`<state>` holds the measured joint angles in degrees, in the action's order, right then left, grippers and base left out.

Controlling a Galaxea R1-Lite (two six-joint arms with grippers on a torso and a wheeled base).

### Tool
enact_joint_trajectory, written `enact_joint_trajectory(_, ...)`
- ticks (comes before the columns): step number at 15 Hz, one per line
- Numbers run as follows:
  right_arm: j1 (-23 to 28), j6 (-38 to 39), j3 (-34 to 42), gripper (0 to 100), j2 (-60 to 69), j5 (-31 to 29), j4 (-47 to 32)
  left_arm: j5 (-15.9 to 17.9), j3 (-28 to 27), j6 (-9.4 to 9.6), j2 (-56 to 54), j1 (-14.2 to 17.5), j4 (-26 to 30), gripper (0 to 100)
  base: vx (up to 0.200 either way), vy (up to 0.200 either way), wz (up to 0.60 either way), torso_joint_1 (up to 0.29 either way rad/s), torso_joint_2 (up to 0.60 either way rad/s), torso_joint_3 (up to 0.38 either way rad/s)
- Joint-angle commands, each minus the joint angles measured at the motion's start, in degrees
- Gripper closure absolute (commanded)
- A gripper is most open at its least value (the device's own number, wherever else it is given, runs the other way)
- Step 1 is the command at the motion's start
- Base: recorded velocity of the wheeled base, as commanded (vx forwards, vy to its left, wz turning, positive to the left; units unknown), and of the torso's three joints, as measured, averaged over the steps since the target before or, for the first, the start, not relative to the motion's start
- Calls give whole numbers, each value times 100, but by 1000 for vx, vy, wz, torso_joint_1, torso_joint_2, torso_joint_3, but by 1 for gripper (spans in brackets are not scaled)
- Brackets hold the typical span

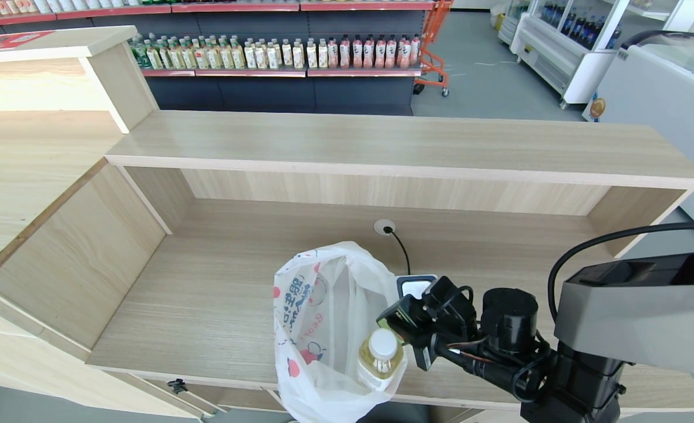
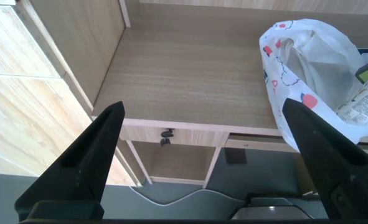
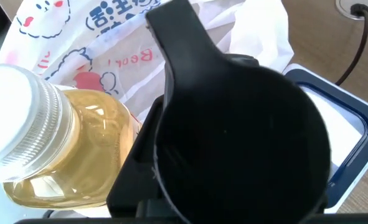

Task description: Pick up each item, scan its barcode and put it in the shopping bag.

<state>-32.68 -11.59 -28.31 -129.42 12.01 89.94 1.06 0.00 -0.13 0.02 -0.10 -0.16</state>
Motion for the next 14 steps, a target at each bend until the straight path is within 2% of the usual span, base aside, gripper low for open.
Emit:
enact_joint_trajectory(1, -10, -1, 1, 100, -40, 3, 6, -1, 0, 5, -2, 1, -2, 0, 0, 0, 0, 0, 0, 0)
enact_joint_trajectory(7, -45, -1, 1, 100, -128, -49, 6, -1, 0, -4, -2, 1, -2, 0, 0, 0, 0, 0, 0, 0)
enact_joint_trajectory(8, -63, -10, -8, 100, -145, -129, 6, -1, 0, -4, -2, 10, -2, 0, 0, 0, 0, 0, 0, 0)
enact_joint_trajectory(10, -212, -1, -175, 100, -233, -796, 6, -1, 0, -4, -2, 1, -2, 0, 0, 0, 0, 0, 0, 0)
enact_joint_trajectory(14, -230, -1, -237, 100, -242, -937, 6, -1, 0, 5, -2, 1, -2, 0, 0, 0, 0, 0, 0, 0)
